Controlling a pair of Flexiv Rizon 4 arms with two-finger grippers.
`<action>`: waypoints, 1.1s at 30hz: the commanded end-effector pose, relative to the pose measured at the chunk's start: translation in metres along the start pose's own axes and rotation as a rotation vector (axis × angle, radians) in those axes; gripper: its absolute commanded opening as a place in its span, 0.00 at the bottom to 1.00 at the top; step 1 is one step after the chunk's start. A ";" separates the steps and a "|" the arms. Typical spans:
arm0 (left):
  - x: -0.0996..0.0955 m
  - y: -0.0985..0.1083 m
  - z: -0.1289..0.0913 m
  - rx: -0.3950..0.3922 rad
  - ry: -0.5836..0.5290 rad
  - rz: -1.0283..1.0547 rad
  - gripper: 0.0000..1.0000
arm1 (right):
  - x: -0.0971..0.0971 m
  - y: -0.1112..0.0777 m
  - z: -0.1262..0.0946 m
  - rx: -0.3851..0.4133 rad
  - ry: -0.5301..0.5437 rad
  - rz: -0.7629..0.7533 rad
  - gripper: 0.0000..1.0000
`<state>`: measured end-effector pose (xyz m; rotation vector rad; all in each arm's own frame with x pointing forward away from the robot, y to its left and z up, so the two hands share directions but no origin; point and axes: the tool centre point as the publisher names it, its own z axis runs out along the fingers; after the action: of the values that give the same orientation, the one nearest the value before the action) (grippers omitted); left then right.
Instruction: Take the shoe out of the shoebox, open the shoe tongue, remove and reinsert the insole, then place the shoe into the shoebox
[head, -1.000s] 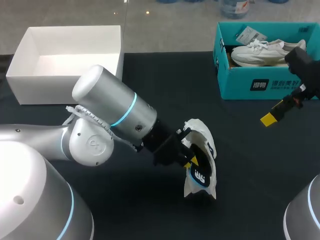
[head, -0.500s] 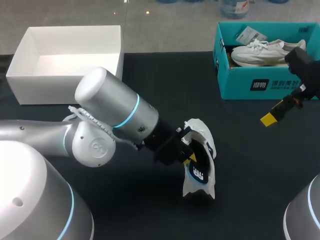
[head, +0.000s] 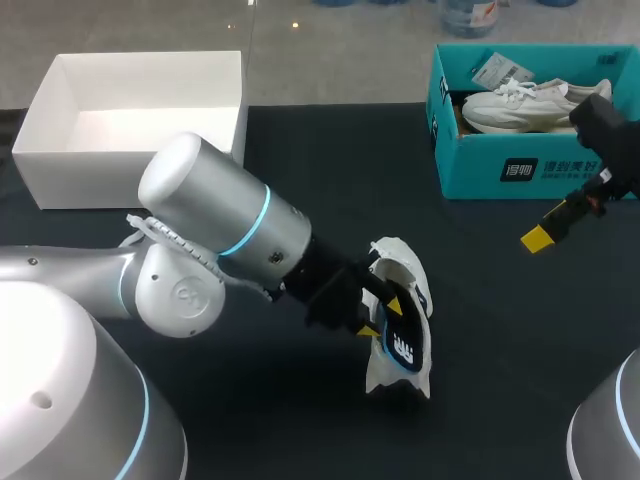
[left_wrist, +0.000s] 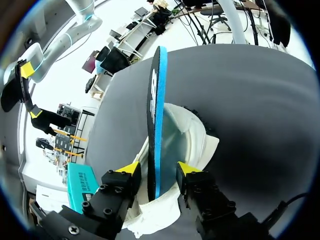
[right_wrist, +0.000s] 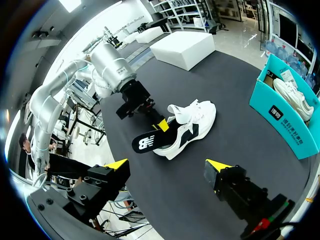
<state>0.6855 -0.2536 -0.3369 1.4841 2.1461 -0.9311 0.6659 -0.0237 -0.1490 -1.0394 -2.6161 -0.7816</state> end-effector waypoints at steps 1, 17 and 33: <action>0.001 -0.006 0.000 0.005 -0.007 0.004 0.45 | -0.001 0.002 0.001 0.005 0.001 0.002 1.00; -0.001 0.004 0.012 0.005 -0.003 0.025 0.00 | -0.001 0.002 0.001 0.005 0.001 0.002 1.00; 0.004 0.021 0.012 -0.031 0.034 0.050 0.00 | -0.001 0.002 0.001 0.005 0.001 0.002 1.00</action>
<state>0.7031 -0.2569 -0.3553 1.5435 2.1299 -0.8569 0.6659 -0.0237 -0.1491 -1.0394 -2.6161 -0.7816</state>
